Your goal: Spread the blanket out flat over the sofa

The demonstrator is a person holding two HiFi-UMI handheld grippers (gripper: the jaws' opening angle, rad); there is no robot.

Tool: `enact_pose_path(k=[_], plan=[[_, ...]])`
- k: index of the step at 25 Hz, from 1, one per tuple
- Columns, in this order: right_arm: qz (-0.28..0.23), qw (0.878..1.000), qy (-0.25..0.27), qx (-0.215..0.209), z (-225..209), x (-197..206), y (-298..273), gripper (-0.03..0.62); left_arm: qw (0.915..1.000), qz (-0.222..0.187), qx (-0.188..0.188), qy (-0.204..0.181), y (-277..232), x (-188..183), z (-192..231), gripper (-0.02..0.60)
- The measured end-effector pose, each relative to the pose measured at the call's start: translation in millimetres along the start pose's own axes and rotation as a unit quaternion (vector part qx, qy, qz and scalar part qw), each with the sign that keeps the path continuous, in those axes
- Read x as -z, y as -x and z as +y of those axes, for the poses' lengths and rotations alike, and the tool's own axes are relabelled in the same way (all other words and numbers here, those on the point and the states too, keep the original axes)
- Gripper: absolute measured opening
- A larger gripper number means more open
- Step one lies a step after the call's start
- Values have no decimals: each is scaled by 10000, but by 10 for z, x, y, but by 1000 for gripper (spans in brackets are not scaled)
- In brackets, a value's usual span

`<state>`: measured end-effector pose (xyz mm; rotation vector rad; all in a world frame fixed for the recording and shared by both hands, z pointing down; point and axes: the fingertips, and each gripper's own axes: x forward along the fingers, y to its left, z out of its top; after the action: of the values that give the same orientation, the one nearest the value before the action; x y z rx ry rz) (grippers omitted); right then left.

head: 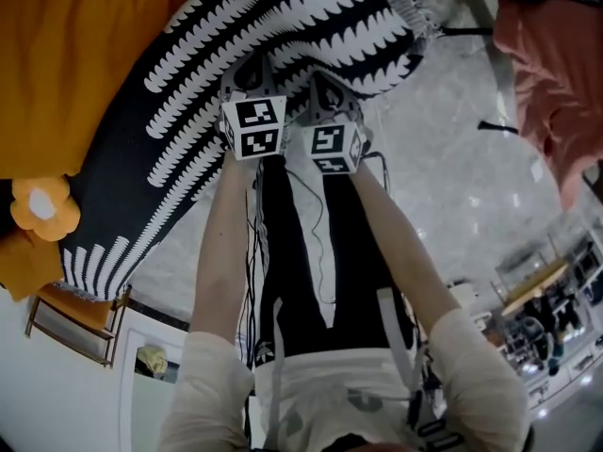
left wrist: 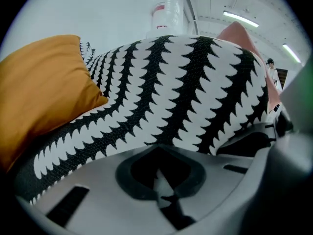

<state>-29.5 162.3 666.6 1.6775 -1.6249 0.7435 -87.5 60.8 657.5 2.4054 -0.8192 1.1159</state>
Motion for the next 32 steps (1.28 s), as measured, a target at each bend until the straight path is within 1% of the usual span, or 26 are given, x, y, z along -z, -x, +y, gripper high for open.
enact_pose_path(k=[6, 10, 12, 15, 16, 18, 20, 22, 25, 28, 32], plan=[[99, 9999, -85, -20, -20, 25, -14, 6, 10000, 70, 15, 7, -18, -25, -19, 8], [18, 9998, 159, -86, -25, -74, 6, 6, 9999, 75, 54, 51, 27, -86, 5, 8], [145, 9996, 215, -146, -41, -82, 25, 6, 9997, 122, 90, 180, 67, -126, 10, 8], [342, 9991, 65, -245, -75, -70, 45, 6, 9986, 226, 58, 483, 116, -149, -4, 8], [362, 9988, 49, -317, -57, -81, 65, 6, 9983, 203, 34, 545, 155, -173, -3, 8], [229, 9981, 157, -542, 48, -191, 129, 6, 9978, -2, -15, 660, 289, -289, 37, 8], [-55, 9971, 256, -709, 178, -405, 231, 6, 9964, -300, -78, 792, 478, -456, 130, 8], [-285, 9967, 197, -739, 271, -645, 388, 6, 9947, -493, -170, 882, 718, -594, 234, 8], [-558, 9967, 70, -588, 189, -1125, 675, 6, 9933, -730, -240, 869, 1082, -913, 320, 8], [-971, 9944, 49, -413, 15, -1843, 987, 6, 9901, -1149, -378, 714, 1471, -1407, 456, 8], [-1360, 9898, 254, -337, 53, -2455, 1639, 6, 9847, -1419, -470, 892, 2219, -1769, 471, 8]])
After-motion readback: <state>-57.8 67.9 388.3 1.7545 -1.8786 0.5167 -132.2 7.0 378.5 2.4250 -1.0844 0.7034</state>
